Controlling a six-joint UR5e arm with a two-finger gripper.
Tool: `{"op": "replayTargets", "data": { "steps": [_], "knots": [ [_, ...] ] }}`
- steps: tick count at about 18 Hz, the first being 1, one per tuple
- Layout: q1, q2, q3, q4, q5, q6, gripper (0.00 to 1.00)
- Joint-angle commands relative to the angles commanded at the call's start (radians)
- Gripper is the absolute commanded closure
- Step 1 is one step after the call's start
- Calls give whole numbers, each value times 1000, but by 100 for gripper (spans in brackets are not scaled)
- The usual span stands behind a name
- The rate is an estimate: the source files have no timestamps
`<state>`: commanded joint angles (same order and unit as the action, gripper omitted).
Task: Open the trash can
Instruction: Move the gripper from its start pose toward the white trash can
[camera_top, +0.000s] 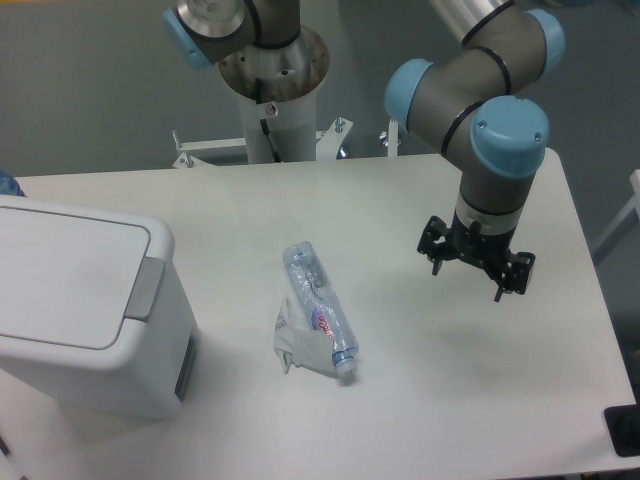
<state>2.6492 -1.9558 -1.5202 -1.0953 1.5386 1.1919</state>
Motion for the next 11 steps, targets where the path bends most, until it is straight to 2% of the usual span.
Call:
{"op": "replayTargets", "data": {
  "steps": [7,11],
  "knots": [
    [-6,12,-6,5,-12,2,0],
    [-25,24,-47,52,-18,-5,0]
  ]
}}
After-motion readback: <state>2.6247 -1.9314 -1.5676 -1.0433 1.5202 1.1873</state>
